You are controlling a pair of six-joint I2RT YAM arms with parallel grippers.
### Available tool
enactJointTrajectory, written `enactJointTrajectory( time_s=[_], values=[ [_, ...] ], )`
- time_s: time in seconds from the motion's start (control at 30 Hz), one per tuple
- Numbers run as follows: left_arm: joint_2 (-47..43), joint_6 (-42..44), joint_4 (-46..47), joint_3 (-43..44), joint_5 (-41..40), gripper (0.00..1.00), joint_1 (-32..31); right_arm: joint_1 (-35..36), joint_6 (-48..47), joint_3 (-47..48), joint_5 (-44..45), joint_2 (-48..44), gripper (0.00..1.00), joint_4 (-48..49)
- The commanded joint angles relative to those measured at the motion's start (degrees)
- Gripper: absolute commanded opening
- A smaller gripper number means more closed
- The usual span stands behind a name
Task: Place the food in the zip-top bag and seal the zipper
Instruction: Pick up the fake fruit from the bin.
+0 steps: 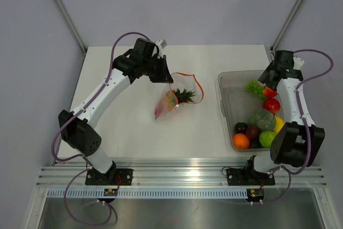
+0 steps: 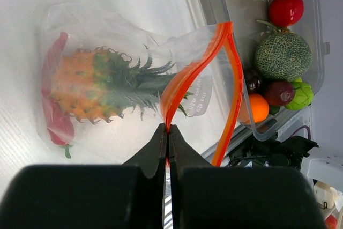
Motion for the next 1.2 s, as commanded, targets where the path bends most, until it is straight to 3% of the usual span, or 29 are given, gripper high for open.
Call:
enactJointTrajectory(
  time_s=[0.0,0.43,0.77,1.0,1.1,1.17],
  values=[
    [-1.1,0.7,3.3,0.6,0.3,0.00,-0.2,-2.6,-3.4,3.3,-2.5,3.9,0.92,5.6],
    [0.8,1.4,3.1,3.6,2.0,0.00,-0.3,-6.8,-5.0,6.3,-6.5,15.9,0.96,8.8],
    [1.2,0.7,3.2,3.7,2.0,0.00,-0.6,-7.3,-4.7,5.1,-9.3,19.7,0.83,11.4],
    [4.6,0.5,2.0,6.8,0.7,0.00,-3.1,-7.3,-4.1,4.1,-9.8,18.5,0.62,11.6],
    [6.5,0.0,2.1,9.3,1.6,0.00,-4.1,-7.3,-3.4,2.4,-10.2,15.8,0.41,11.6],
    [7.4,-0.4,2.0,11.4,2.5,0.00,-4.5,-7.3,-2.6,0.9,-9.7,14.1,0.34,11.4]
  ],
)
